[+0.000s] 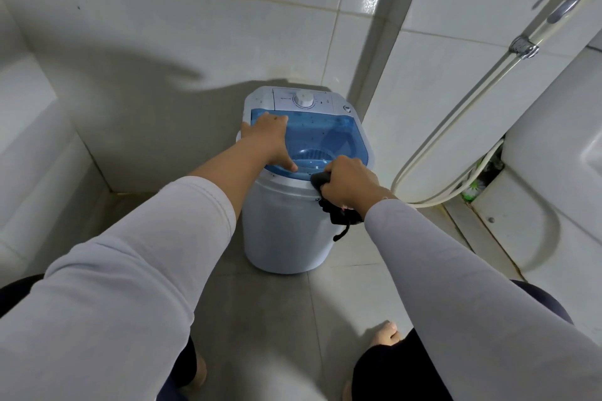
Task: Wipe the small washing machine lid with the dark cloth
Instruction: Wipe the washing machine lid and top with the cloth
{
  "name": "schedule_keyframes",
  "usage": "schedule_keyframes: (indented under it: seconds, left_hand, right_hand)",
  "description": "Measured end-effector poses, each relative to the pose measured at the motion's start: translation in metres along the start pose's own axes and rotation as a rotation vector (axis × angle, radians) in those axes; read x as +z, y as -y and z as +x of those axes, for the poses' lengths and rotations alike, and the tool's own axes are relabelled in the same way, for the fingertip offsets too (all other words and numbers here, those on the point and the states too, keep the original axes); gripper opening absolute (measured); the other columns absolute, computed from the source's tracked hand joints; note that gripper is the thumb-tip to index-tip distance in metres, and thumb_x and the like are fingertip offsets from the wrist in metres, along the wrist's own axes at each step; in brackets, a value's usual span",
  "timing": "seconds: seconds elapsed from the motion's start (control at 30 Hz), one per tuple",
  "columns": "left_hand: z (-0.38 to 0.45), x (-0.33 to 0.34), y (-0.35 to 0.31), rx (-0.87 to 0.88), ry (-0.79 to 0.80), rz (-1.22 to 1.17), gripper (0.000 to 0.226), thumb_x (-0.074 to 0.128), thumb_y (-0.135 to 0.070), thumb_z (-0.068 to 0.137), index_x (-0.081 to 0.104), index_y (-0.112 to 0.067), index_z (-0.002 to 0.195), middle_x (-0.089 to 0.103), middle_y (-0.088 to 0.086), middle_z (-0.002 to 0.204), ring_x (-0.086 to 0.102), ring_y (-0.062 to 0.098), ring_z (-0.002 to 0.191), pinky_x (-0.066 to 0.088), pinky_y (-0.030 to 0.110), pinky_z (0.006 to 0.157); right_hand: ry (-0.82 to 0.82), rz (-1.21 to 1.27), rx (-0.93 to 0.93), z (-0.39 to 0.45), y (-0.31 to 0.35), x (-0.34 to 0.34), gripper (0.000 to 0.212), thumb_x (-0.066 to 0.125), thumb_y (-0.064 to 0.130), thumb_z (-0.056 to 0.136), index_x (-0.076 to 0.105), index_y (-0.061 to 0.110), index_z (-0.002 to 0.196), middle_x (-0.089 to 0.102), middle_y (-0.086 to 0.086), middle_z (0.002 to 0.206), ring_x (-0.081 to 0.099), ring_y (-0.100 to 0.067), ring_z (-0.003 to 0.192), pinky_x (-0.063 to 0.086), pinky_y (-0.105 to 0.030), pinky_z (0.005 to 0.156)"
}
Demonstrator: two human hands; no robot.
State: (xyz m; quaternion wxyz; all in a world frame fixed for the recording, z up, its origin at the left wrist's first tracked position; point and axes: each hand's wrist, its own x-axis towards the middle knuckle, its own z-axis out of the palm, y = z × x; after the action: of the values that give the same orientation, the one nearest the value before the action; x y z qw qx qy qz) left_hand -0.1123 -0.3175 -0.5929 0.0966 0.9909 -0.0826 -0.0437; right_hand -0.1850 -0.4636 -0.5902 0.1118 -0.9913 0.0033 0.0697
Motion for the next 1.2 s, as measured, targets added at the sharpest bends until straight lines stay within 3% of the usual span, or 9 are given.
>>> schedule_keyframes:
  seconds: [0.27,0.47,0.67,0.8,0.87,0.93,1.0,1.1,1.2]
  left_hand:
    - [0.004,0.004,0.006,-0.022,-0.02,-0.013,0.109,0.079,-0.057,0.062,0.025,-0.013,0.146,0.035,0.006,0.15,0.025,0.026,0.142,0.029,0.051,0.11]
    - [0.006,0.004,0.004,-0.017,-0.045,-0.011,0.102,0.081,-0.054,0.061,0.033,-0.013,0.14,0.042,0.007,0.142,0.033,0.025,0.136,0.031,0.049,0.107]
    - [0.009,0.005,0.003,-0.041,-0.033,0.018,0.103,0.079,-0.052,0.065,0.028,-0.013,0.145,0.04,0.009,0.142,0.031,0.025,0.137,0.029,0.049,0.108]
    - [0.007,0.007,0.005,-0.032,-0.063,-0.001,0.102,0.078,-0.052,0.066,0.027,-0.013,0.145,0.039,0.008,0.143,0.031,0.025,0.137,0.03,0.048,0.108]
    - [0.004,0.007,0.007,-0.022,-0.065,-0.024,0.105,0.076,-0.054,0.067,0.022,-0.013,0.148,0.032,0.007,0.149,0.024,0.024,0.142,0.027,0.049,0.11]
    - [-0.001,0.007,0.009,-0.041,-0.094,-0.089,0.105,0.074,-0.056,0.07,0.019,-0.014,0.149,0.029,0.006,0.153,0.02,0.023,0.145,0.026,0.048,0.111]
    - [-0.007,0.008,0.013,-0.091,-0.167,-0.234,0.097,0.071,-0.056,0.073,0.023,-0.016,0.147,0.033,0.005,0.15,0.028,0.023,0.14,0.029,0.047,0.108]
    - [-0.022,0.015,0.019,-0.195,-0.305,-0.509,0.089,0.068,-0.055,0.076,0.026,-0.018,0.146,0.035,0.005,0.147,0.035,0.024,0.135,0.029,0.049,0.109]
    - [-0.043,0.03,0.017,-0.32,-0.33,-0.704,0.098,0.064,-0.058,0.077,0.013,-0.018,0.151,0.02,0.005,0.158,0.019,0.025,0.146,0.021,0.054,0.115]
  right_hand:
    - [-0.025,-0.055,-0.061,0.003,0.025,0.013,0.026,0.057,0.023,0.088,0.062,0.009,0.11,0.058,-0.006,0.09,0.056,-0.022,0.079,0.048,-0.031,0.068]
    - [-0.047,-0.091,-0.097,-0.002,0.038,0.017,0.029,0.053,0.025,0.092,0.061,0.011,0.116,0.066,-0.01,0.103,0.054,-0.021,0.077,0.044,-0.03,0.067]
    - [-0.07,-0.134,-0.165,-0.008,0.046,0.023,0.032,0.054,0.021,0.093,0.059,0.014,0.124,0.066,-0.01,0.111,0.064,-0.027,0.097,0.051,-0.033,0.08]
    - [-0.024,-0.15,-0.247,-0.005,0.041,0.019,0.031,0.054,0.019,0.091,0.063,0.022,0.12,0.065,-0.007,0.107,0.063,-0.026,0.098,0.05,-0.034,0.076]
    - [0.089,-0.162,-0.29,0.0,0.032,0.007,0.031,0.054,0.019,0.089,0.065,0.025,0.117,0.064,-0.004,0.106,0.06,-0.023,0.099,0.05,-0.035,0.08]
    - [0.233,-0.15,-0.301,0.007,0.019,-0.014,0.03,0.056,0.018,0.089,0.066,0.023,0.117,0.063,-0.003,0.105,0.055,-0.019,0.096,0.044,-0.03,0.084]
    - [0.292,-0.15,-0.278,0.015,0.006,-0.039,0.03,0.06,0.018,0.088,0.066,0.02,0.117,0.062,-0.004,0.104,0.055,-0.021,0.098,0.042,-0.029,0.086]
    - [0.227,-0.202,-0.273,0.032,-0.01,-0.075,0.032,0.062,0.015,0.087,0.065,0.019,0.119,0.064,-0.008,0.112,0.058,-0.026,0.104,0.043,-0.031,0.091]
    - [0.148,-0.145,-0.321,0.044,-0.011,-0.102,0.037,0.061,0.01,0.086,0.062,0.027,0.119,0.06,-0.006,0.106,0.055,-0.025,0.095,0.041,-0.028,0.083]
